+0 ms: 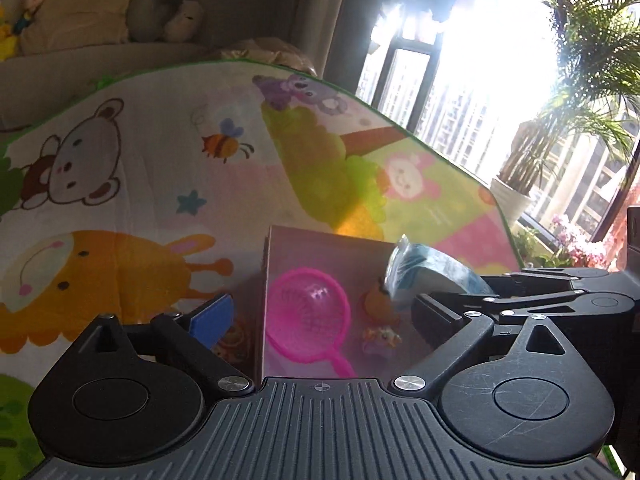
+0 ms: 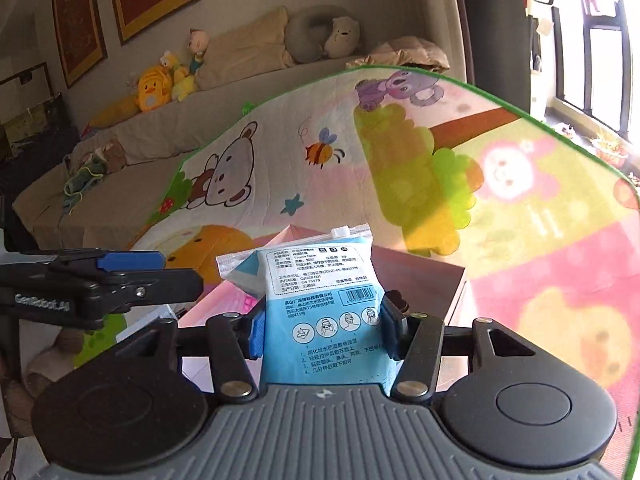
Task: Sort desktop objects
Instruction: 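Drop the pink strainer into the pink box while the right gripper drops the wipes pack there, then grasp the orange shell toy with the right gripper while the left grasps the pink-teal figure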
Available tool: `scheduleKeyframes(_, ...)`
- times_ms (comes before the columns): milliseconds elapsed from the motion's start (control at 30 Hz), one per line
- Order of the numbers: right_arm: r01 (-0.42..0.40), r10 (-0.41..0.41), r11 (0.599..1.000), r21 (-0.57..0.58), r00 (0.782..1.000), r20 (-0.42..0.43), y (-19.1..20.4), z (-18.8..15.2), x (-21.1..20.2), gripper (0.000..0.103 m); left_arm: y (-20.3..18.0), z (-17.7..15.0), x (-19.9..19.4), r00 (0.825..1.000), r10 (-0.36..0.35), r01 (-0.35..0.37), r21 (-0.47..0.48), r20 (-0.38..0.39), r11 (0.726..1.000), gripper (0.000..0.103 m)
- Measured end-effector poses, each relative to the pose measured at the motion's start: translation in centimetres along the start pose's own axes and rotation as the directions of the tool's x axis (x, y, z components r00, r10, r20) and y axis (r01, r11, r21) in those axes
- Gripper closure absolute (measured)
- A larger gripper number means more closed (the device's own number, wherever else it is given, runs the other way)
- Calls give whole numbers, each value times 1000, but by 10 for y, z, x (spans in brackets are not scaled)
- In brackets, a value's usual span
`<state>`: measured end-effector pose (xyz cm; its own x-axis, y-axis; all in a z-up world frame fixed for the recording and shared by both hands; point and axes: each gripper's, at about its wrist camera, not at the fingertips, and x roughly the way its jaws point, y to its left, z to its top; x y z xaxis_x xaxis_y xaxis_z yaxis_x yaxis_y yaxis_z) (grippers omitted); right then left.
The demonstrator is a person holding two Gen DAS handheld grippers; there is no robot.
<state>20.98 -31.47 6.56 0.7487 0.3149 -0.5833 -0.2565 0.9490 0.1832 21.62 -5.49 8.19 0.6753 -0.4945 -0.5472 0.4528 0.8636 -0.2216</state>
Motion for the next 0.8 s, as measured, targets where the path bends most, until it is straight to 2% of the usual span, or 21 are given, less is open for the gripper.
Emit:
scheduleKeyframes(67, -9, 9, 1000, -13, 1000, -24, 5, -11, 11, 43, 6, -17, -2, 1000, -2, 2, 6, -27, 1000, 3)
scheduleKeyframes(133, -9, 7, 999, -45, 999, -34, 9, -20, 14, 43, 10, -30, 4, 998, -31, 31, -9, -57, 999, 3)
scheduleKeyframes(233, 1, -6, 997, -78, 997, -74, 12, -32, 14, 44, 10, -42, 14, 989, -117, 113, -49, -90, 992, 2)
scheduleKeyframes(300, -1, -8, 997, -82, 994, -113, 9, -41, 10, 47, 3, -46, 13, 989, -127, 123, -43, -81, 991, 2)
scheduleKeyframes(367, 0, -12, 995, -101, 993, -121, 6, -48, 3, 51, -3, -51, 8, 982, -162, 158, -47, -96, 986, 2)
scheduleKeyframes(467, 18, -30, 996, -92, 990, -137, -3, -52, -11, 52, -14, -63, -11, 964, -242, 237, -62, -113, 970, 2)
scheduleKeyframes(500, 19, -30, 997, -78, 990, -139, -6, -54, -15, 52, -16, -68, -21, 963, -248, 242, -67, -107, 968, 2)
scheduleKeyframes(533, 26, -35, 997, -70, 991, -131, -6, -55, -21, 52, -19, -73, -33, 969, -229, 224, -64, -96, 973, 2)
scheduleKeyframes(567, 37, -46, 996, -80, 993, -109, -3, -57, -29, 52, -21, -79, -48, 981, -179, 176, -44, -78, 983, 2)
scheduleKeyframes(633, 38, -46, 989, -143, 998, -53, 13, -63, -45, 51, -27, -96, -71, 998, -55, 56, 24, -42, 998, 0)
scheduleKeyframes(667, 16, -21, 983, -182, 999, -28, 25, -66, -53, 50, -31, -106, -80, 999, 17, -15, 71, -28, 997, 0)
scheduleKeyframes(700, -18, 16, 977, -214, 1000, -15, 38, -69, -59, 47, -34, -118, -87, 994, 104, -101, 124, -20, 987, 0)
scheduleKeyframes(800, -118, 119, 940, -319, 993, -18, 83, -78, -61, 46, -41, -147, -94, 968, 246, -230, 219, -51, 948, 0)
